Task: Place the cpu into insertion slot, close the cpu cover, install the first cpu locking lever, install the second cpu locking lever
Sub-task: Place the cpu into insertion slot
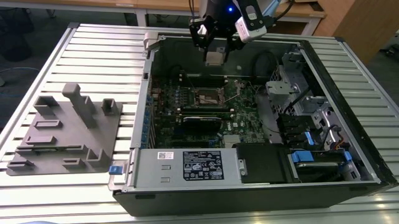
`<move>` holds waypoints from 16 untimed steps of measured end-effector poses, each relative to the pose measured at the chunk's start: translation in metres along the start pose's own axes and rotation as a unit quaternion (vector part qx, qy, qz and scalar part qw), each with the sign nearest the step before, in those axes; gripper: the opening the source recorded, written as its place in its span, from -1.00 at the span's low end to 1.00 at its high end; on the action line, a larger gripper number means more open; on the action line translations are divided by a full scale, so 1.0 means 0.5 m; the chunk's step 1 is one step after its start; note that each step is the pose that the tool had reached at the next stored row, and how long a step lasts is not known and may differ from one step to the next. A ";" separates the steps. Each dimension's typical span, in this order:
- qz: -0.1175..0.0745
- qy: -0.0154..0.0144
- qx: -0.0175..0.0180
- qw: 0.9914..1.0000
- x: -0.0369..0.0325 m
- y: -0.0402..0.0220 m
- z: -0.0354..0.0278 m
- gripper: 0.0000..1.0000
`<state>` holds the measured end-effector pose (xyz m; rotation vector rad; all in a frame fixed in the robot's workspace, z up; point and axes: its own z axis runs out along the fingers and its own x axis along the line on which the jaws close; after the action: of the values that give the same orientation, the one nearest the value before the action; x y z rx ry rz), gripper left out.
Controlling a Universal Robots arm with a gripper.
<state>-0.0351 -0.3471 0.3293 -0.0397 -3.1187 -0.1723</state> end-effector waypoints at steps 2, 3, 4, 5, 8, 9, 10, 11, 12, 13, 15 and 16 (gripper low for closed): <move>0.000 0.000 0.000 1.000 0.000 -0.001 0.007 0.08; 0.000 0.000 0.000 1.000 0.000 -0.001 0.011 0.08; 0.000 0.000 0.000 1.000 0.000 -0.002 0.014 0.08; 0.000 0.000 0.000 1.000 0.000 -0.002 0.018 0.08; 0.000 -0.001 0.000 1.000 -0.001 -0.003 0.027 0.08; 0.000 -0.001 0.000 1.000 -0.001 -0.003 0.028 0.08; 0.000 -0.001 0.000 1.000 -0.001 -0.003 0.028 0.08; 0.000 -0.001 0.000 1.000 -0.001 -0.003 0.028 0.08; 0.000 -0.001 0.000 1.000 -0.001 -0.003 0.028 0.08; 0.000 -0.001 0.000 1.000 -0.001 -0.003 0.029 0.08; 0.000 -0.001 0.000 1.000 -0.001 -0.003 0.029 0.08; 0.000 -0.001 0.000 1.000 -0.001 -0.003 0.029 0.08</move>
<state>-0.0351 -0.3471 0.3149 -0.0396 -3.1198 -0.1715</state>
